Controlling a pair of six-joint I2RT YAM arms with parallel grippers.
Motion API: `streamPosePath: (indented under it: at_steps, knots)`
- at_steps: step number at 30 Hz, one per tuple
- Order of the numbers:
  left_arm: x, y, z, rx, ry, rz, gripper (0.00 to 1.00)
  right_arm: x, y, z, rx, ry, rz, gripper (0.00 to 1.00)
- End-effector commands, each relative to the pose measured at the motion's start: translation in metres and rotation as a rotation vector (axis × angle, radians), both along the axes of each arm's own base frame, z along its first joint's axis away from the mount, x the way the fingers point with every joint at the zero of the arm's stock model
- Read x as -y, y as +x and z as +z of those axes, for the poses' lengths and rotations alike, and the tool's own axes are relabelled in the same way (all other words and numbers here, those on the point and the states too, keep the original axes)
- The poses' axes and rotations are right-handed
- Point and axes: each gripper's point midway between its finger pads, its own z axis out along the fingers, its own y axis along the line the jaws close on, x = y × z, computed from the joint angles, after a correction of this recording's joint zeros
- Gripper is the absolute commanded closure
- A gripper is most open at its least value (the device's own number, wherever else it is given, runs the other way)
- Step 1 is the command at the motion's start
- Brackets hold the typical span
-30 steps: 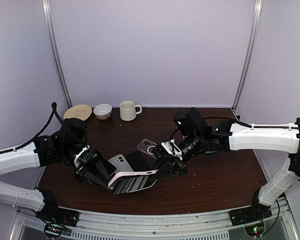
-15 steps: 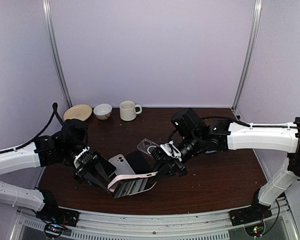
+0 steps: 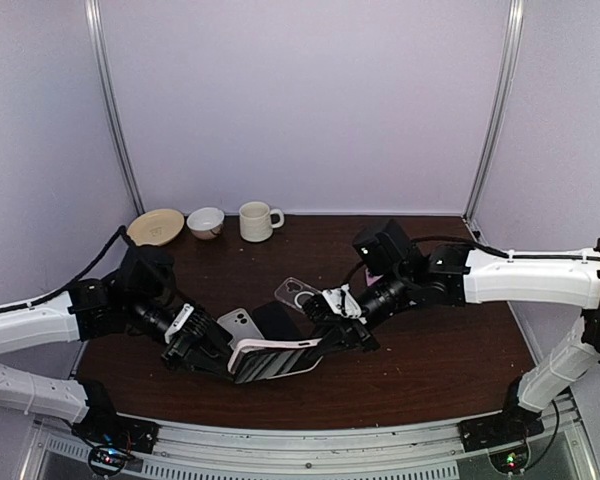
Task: Take the phone out of the phone case
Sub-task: Remove the phone from the bottom left corner of the phone case.
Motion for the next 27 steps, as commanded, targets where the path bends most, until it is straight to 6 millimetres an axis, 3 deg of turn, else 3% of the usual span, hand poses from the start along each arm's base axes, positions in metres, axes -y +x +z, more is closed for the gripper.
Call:
streamPosePath:
  at_steps: [1, 5, 10, 19, 27]
  knots:
    - [0.027, 0.073, 0.042, 0.288, -0.157, 0.281, 0.67, -0.033, 0.002, 0.041, 0.104, 0.192, -0.028, 1.0]
    - [0.026, 0.085, 0.038, 0.328, -0.139, 0.344, 0.49, -0.035, 0.011, 0.044, 0.118, 0.211, -0.088, 1.0]
    - [0.025, 0.098, 0.032, 0.389, -0.114, 0.4, 0.39, -0.033, 0.023, 0.045, 0.157, 0.248, -0.168, 1.0]
    - [0.013, 0.107, 0.034, 0.529, -0.101, 0.455, 0.37, -0.014, 0.067, 0.036, 0.227, 0.23, -0.43, 1.0]
    - [-0.008, 0.12, 0.052, 0.699, -0.13, 0.562, 0.37, 0.018, 0.099, 0.033, 0.283, 0.203, -0.645, 1.0]
